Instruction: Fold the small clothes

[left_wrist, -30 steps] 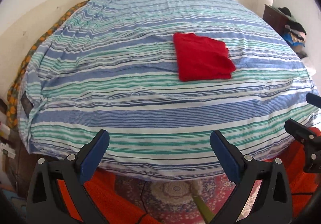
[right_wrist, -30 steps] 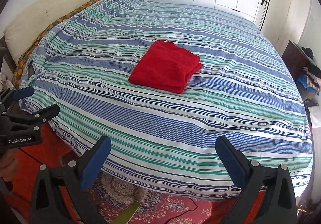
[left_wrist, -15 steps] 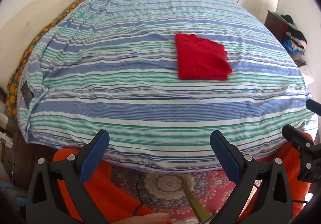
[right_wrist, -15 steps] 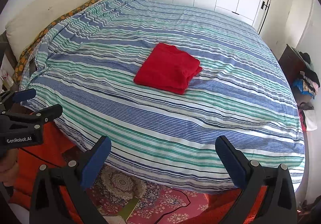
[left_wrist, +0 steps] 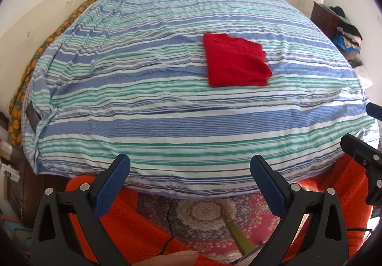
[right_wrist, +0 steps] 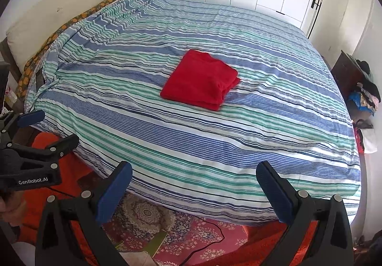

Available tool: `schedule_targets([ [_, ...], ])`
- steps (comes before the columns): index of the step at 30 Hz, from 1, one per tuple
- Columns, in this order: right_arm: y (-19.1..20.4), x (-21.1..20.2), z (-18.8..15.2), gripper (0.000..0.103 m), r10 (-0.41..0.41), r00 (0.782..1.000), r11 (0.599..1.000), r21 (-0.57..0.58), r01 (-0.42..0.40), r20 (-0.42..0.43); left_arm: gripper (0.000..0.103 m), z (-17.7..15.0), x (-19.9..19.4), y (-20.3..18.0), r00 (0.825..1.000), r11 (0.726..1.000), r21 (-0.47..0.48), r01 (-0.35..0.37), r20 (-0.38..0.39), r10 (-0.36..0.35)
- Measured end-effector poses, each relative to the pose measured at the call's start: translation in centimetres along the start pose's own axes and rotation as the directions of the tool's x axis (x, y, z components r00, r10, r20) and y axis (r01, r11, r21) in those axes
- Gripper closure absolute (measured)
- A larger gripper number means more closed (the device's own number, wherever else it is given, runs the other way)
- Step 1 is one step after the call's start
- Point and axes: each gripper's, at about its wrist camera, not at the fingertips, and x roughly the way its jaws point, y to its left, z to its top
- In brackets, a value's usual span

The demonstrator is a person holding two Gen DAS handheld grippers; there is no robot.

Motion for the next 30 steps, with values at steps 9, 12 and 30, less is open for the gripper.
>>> schedule_targets([
  [9,-1.1,-1.7,0.7,0.001,0.035,0.999,0.999,-0.001,-0.035,-0.001,0.002,0.2,-1.3,1.0,0.999,0.997,0.063,0.039,0.004,-0.04],
  [12,-1.0,-2.2,0.8,0.001,0.028,1.0,0.999,-0.025,-0.028,-0.001,0.002,0.2,-1.8,1.2,0.999,0.996,0.073,0.047,0.013,-0.048],
  [30,-0.2,-2.2,1.0,0.001,0.021,0.999,0.996,-0.089,-0.024,-0.035,0.002,1.5,-2.2,1.7,0.998,0.997,0.06,0.053,0.029,-0.055],
])
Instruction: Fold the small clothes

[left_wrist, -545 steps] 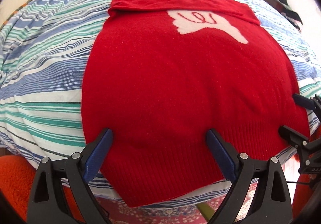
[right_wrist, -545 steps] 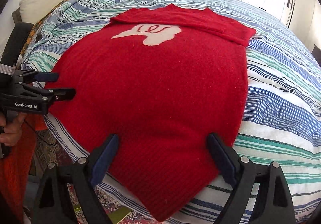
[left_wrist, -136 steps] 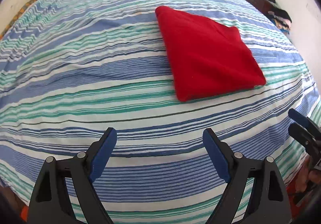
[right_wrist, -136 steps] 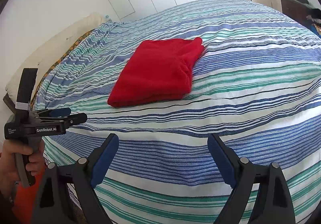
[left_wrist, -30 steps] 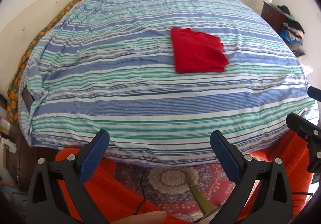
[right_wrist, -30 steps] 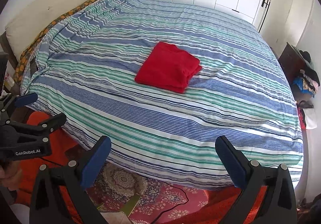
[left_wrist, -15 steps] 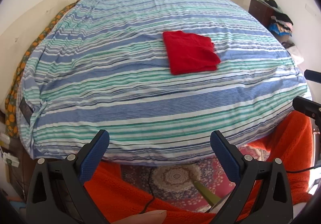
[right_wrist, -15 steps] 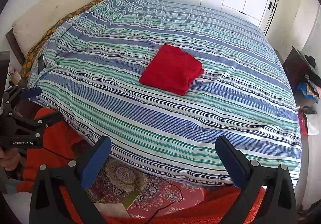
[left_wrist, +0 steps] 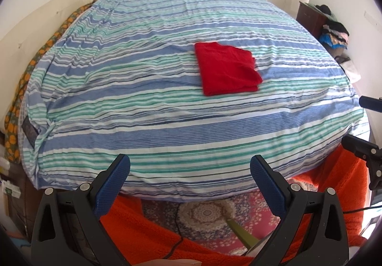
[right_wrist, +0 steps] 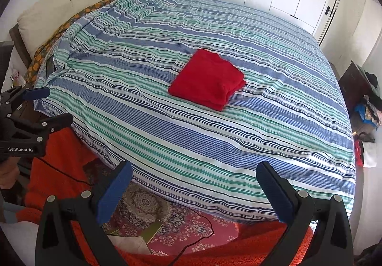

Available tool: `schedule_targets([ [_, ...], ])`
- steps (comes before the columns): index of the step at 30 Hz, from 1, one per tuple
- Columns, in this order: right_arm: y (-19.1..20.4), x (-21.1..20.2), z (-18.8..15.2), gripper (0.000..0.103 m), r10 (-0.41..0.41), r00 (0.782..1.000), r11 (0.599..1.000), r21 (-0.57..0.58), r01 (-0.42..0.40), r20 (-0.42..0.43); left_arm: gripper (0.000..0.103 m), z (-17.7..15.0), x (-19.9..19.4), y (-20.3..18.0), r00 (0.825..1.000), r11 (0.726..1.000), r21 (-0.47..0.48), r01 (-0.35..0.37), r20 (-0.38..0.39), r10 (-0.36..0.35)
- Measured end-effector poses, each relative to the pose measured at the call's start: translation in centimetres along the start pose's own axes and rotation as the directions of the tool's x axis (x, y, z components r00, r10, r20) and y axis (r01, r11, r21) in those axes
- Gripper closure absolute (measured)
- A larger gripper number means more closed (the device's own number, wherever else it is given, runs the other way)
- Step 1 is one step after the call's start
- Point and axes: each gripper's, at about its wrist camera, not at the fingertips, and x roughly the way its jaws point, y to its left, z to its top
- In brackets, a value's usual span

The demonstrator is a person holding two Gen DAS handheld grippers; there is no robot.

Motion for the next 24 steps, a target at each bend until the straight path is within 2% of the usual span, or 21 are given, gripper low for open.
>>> schedule_targets([
  [11,-0.7,0.1,-0.6,0.001,-0.035,0.999,0.999,0.02,0.035,0.002,0.002,0.1,0.2,-1.2,1.0,0.999,0.032,-0.03,0.007,0.03],
  [24,-1.4,0.4,-1.0,0.001,-0.022,1.0,0.998,0.059,0.022,0.001,0.002,-0.2,0.3,-1.2,0.998,0.998,0.03,-0.064,0.032,0.063],
])
